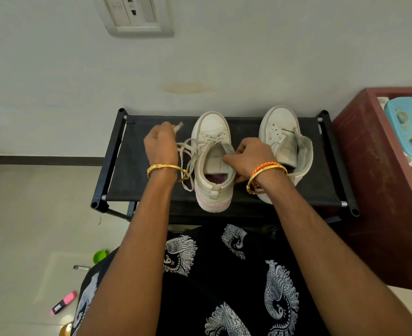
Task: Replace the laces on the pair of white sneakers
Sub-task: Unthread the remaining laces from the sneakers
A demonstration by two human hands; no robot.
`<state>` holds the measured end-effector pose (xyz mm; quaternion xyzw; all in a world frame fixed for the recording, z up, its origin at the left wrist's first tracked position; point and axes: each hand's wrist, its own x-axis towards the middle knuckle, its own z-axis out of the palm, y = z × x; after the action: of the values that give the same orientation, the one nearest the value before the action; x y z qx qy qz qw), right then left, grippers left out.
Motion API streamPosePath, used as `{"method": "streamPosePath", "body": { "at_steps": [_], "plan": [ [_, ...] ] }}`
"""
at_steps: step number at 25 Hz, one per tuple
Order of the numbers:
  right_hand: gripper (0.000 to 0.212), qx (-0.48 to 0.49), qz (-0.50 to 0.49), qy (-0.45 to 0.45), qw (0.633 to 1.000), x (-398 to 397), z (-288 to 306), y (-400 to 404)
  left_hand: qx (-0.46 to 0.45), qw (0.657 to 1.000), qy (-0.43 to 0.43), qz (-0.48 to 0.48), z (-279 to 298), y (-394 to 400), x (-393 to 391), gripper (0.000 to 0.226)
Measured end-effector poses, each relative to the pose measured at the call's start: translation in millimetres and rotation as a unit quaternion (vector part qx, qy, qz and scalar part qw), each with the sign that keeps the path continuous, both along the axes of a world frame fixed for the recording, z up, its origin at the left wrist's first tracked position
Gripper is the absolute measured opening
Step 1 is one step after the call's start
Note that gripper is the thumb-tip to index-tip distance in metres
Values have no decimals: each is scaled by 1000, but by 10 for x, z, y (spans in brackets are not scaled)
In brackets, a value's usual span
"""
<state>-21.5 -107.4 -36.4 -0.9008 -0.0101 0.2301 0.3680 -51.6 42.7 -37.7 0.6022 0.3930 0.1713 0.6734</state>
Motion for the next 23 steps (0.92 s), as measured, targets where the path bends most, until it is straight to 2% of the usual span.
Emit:
{"method": "streamPosePath", "body": {
  "at_steps": [2,4,7,10,13,20,23],
  "plan": [
    [26,13,10,-46,999,-34,-18,29,128,991,47,-9,-11,-17,-56,33],
    [39,6,39,-145,989,-63,-24,61,246,959,118,-70,16,-102,-121,46],
    [30,-16,76,-266,961,-84,-19,151,343,899,198,-186,67,-256,-241,32],
    [24,-79,113,-277,951,-52,-57,212,366,872,217,-243,-50,-282,-282,30],
    [25,-93,118,-293,944,-17,-75,246,366,882,166,-246,-160,-255,-219,19],
    [24,-114,104,-287,945,22,-156,313,367,907,111,-174,-177,-297,-160,18],
    [20,-45,68,-273,959,24,-218,324,367,911,117,-146,-173,-303,-156,18]
  ]
}}
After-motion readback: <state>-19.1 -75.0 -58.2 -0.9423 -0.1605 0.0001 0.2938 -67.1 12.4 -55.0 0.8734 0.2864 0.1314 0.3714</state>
